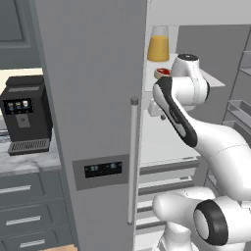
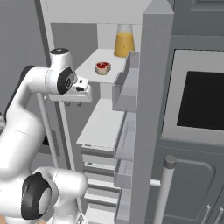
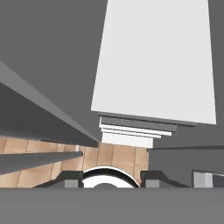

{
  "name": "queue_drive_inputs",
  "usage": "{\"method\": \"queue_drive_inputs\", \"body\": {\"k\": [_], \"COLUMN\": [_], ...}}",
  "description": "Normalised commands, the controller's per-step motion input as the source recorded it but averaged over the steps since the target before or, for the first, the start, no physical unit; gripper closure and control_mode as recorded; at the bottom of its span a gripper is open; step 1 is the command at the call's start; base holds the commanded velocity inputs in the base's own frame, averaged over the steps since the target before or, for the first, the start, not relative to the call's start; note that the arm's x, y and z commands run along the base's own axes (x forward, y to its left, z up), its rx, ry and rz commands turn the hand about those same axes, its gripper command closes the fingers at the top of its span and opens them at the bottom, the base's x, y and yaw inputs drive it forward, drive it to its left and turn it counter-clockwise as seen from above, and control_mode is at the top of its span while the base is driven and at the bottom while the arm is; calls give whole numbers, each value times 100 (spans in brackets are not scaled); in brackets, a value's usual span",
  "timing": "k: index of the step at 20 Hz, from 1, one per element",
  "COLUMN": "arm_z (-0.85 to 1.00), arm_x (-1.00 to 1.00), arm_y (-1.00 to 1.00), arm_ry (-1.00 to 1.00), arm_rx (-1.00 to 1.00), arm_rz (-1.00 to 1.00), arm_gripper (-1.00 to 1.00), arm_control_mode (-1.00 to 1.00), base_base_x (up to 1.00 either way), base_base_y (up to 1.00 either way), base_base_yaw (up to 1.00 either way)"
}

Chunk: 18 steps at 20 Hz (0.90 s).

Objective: Take the steak from the fridge and place it on the digital scale on the counter by the fridge. Wait a few seconds for a reading, then move it to the plate on the dining counter.

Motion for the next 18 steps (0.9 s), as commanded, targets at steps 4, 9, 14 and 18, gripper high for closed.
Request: {"method": "queue_drive_inputs", "body": {"k": [4,9,14,18], "arm_z": [0,6,32,55], "arm_x": [0,-14,-17,-4], "arm_y": [0,-3,1,0], "arm_ry": [-2,-3,-15,-20], "arm_rx": [0,6,14,3], "arm_rz": [-1,0,-1,-3], "arm_gripper": [-100,-100,-100,-100], "arm_control_mode": [-100,-100,-100,-100], "base_base_x": [0,0,0,0], "base_base_y": [0,0,0,0], "base_base_yaw": [0,0,0,0]}}
